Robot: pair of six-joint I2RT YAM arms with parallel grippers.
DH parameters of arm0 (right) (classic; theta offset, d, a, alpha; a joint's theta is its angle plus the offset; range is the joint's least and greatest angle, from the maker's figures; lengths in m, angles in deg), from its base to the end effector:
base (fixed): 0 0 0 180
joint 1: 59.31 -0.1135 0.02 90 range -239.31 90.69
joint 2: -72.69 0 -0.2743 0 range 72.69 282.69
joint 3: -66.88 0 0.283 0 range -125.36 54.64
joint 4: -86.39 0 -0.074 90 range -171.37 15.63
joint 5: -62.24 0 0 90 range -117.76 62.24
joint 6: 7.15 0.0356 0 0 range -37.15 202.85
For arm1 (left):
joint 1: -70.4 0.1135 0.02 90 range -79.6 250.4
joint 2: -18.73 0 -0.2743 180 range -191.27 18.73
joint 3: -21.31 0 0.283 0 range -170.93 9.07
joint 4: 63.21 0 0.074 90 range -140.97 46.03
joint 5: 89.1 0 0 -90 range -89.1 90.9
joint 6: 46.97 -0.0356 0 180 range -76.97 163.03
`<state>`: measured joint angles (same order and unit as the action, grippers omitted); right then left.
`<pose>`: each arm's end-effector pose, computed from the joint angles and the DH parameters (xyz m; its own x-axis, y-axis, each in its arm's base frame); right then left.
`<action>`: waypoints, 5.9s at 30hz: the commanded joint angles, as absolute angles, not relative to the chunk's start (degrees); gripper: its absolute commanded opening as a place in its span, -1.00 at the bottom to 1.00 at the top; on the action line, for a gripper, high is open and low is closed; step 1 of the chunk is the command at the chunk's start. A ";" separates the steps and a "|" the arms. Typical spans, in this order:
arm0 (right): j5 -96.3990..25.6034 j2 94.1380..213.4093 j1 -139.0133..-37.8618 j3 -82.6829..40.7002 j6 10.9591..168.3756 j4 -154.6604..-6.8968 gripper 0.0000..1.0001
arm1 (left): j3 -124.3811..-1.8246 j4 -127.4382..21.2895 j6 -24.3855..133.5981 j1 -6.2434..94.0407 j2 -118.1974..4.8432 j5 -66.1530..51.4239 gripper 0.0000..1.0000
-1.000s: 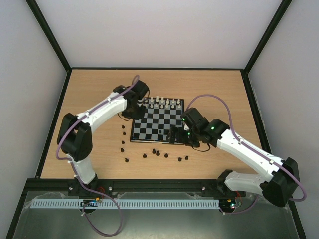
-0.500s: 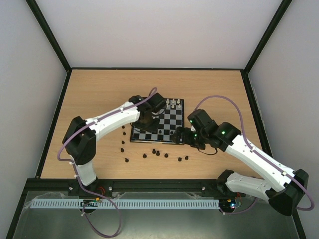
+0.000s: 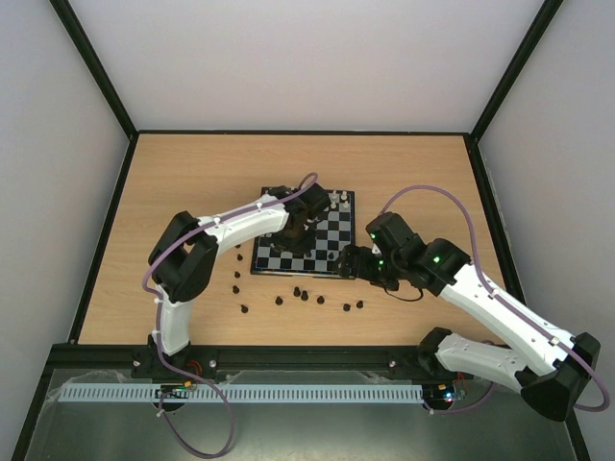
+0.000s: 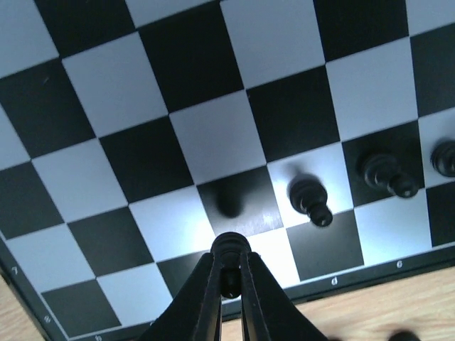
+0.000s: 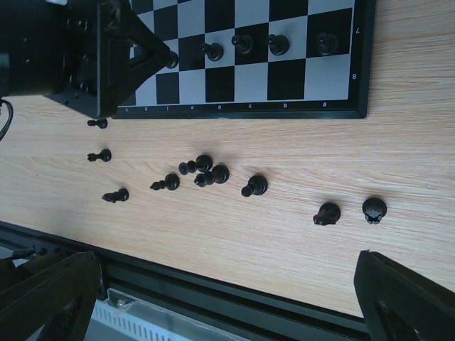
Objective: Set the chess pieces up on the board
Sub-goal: Place the chess piece on the chessboard, then pick up the chess piece at the center of the board, then place the chess piece on the chessboard.
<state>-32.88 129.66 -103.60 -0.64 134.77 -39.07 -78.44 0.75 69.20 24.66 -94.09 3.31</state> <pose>0.1606 0.1611 0.3193 -0.8903 0.2268 -0.3949 -0.0660 0.7938 0.6046 0.2988 -0.3045 0.1956 -0.9231 0.3159 -0.2195 0.3363 0.9397 -0.0622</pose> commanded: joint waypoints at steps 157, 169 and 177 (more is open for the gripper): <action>-34.04 125.66 -103.94 5.43 137.45 -36.48 0.97 | -75.67 -1.04 69.40 28.83 -93.33 2.06 -0.81; -34.17 125.95 -103.91 6.17 137.43 -36.86 0.97 | -75.03 -2.41 69.04 28.83 -94.92 2.25 -0.79; -34.04 125.69 -103.92 6.71 137.46 -36.90 0.97 | -75.13 -2.72 68.78 28.83 -95.78 2.65 -0.76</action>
<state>-34.57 125.69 -103.60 5.69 137.27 -39.16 -74.55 -2.92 69.13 29.14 -94.76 1.85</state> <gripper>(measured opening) 0.986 0.111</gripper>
